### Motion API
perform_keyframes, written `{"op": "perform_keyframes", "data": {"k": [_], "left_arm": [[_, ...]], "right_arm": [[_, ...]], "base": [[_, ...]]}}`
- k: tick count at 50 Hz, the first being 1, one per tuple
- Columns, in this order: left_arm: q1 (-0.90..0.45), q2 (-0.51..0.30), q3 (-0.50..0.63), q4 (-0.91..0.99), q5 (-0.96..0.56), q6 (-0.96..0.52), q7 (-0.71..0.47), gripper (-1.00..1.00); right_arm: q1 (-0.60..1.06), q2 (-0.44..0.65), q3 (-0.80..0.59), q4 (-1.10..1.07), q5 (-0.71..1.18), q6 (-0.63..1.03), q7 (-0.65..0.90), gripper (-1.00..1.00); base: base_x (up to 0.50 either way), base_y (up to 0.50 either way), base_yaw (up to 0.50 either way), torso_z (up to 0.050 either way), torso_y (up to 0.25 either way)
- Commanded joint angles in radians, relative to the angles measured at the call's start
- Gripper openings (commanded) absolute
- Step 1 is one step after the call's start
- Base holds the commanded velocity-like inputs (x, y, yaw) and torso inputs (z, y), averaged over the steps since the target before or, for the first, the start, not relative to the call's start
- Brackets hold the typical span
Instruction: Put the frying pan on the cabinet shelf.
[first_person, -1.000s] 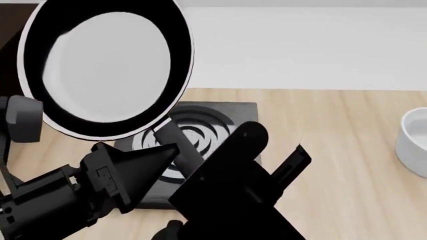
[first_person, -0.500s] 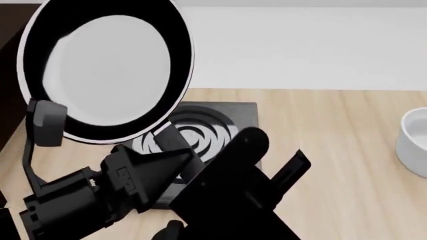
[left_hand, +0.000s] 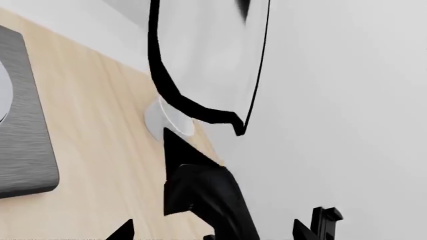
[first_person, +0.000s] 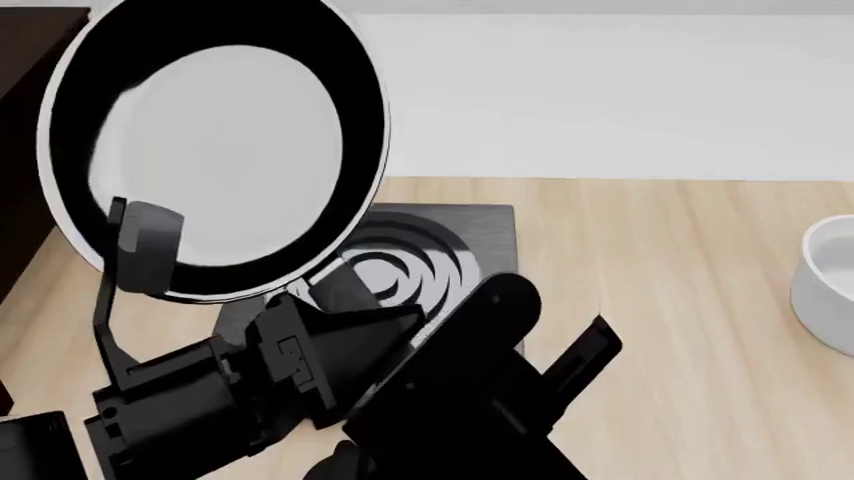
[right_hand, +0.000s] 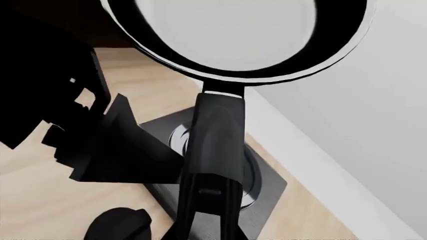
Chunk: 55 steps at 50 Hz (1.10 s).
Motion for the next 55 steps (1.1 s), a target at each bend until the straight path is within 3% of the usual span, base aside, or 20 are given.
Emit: {"op": "perform_keyframes", "data": {"k": [1,30,31,55], "left_arm": [[-0.002,0.009,0.025,-0.016,0.017,0.009,0.02,1.0],[0.004,0.006,0.028,-0.04,-0.003,0.068,0.0,1.0],[0.005,0.007,0.029,-0.039,-0.006,0.069,-0.002,-1.0],[-0.01,-0.007,0.029,-0.027,-0.002,0.112,-0.01,-1.0]], "right_arm": [[0.007,0.005,0.027,-0.012,-0.104,-0.013,0.027,-1.0],[-0.02,0.02,0.015,-0.013,-0.113,-0.044,0.031,-1.0],[-0.02,0.021,0.014,-0.014,-0.113,-0.044,0.031,-1.0],[-0.047,0.038,-0.001,-0.013,-0.132,-0.079,0.026,-1.0]], "base": [[0.0,0.0,0.0,0.0,0.0],[0.0,0.0,0.0,0.0,0.001],[0.0,0.0,0.0,0.0,0.0],[0.0,0.0,0.0,0.001,0.002]]}}
